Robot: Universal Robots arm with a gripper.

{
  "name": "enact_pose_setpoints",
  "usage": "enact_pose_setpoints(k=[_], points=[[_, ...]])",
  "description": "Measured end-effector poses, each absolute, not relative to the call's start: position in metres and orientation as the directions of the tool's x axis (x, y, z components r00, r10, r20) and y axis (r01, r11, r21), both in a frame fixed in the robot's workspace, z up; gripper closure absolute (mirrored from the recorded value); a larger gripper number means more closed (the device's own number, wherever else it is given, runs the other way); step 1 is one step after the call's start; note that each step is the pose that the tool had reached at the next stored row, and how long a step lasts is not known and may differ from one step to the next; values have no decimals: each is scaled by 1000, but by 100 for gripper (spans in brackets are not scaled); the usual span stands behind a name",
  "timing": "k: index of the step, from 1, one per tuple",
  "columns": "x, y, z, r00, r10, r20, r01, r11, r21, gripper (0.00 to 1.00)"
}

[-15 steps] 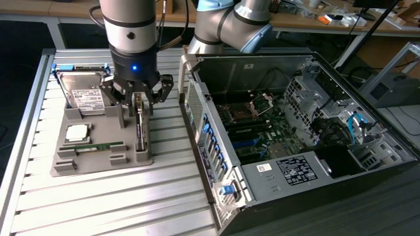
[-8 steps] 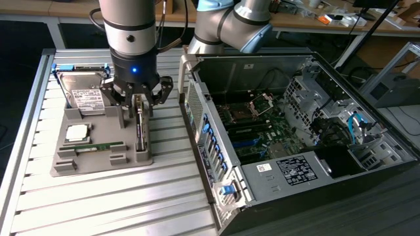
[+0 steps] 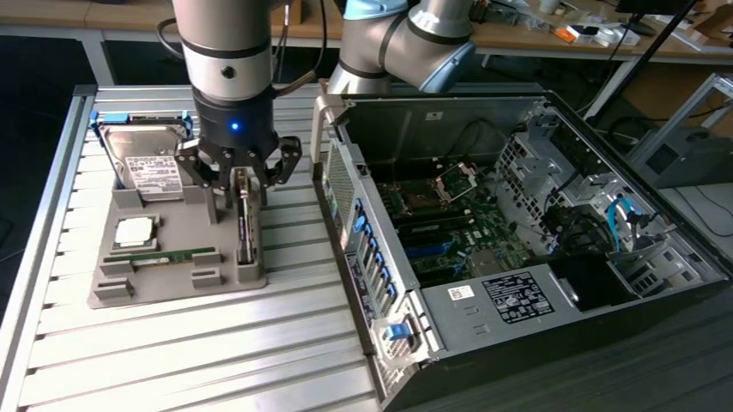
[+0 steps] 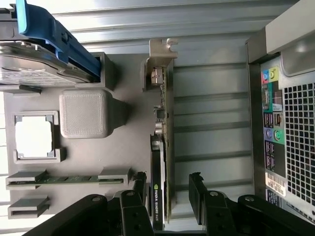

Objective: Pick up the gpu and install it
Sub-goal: 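Pick up the gpu and move the gpu toward the slot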

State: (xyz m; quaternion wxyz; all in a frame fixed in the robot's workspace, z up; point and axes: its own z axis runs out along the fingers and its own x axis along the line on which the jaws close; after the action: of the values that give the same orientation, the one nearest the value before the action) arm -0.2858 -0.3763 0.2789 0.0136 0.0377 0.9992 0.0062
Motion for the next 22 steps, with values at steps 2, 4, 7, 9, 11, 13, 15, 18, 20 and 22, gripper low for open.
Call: enact_pose_setpoints(k=[2, 4, 7, 9, 11, 13, 15, 18, 20, 22], points=[[-286, -376, 277, -997, 75, -27, 75, 997, 13, 52], [-287, -376, 276, -997, 75, -27, 75, 997, 13, 52], [-287, -375, 274, -997, 75, -27, 75, 997, 13, 52], [-287, -374, 273, -997, 75, -27, 75, 997, 13, 52], [-287, -373, 272, -997, 75, -27, 75, 997, 13, 52], [-288, -371, 271, -997, 75, -27, 75, 997, 13, 52], [-288, -370, 270, -997, 75, -27, 75, 997, 13, 52], [-289, -368, 268, -997, 75, -27, 75, 997, 13, 52], [-289, -368, 267, -997, 75, -27, 75, 997, 13, 52], [-290, -367, 266, -997, 75, -27, 75, 997, 13, 52]])
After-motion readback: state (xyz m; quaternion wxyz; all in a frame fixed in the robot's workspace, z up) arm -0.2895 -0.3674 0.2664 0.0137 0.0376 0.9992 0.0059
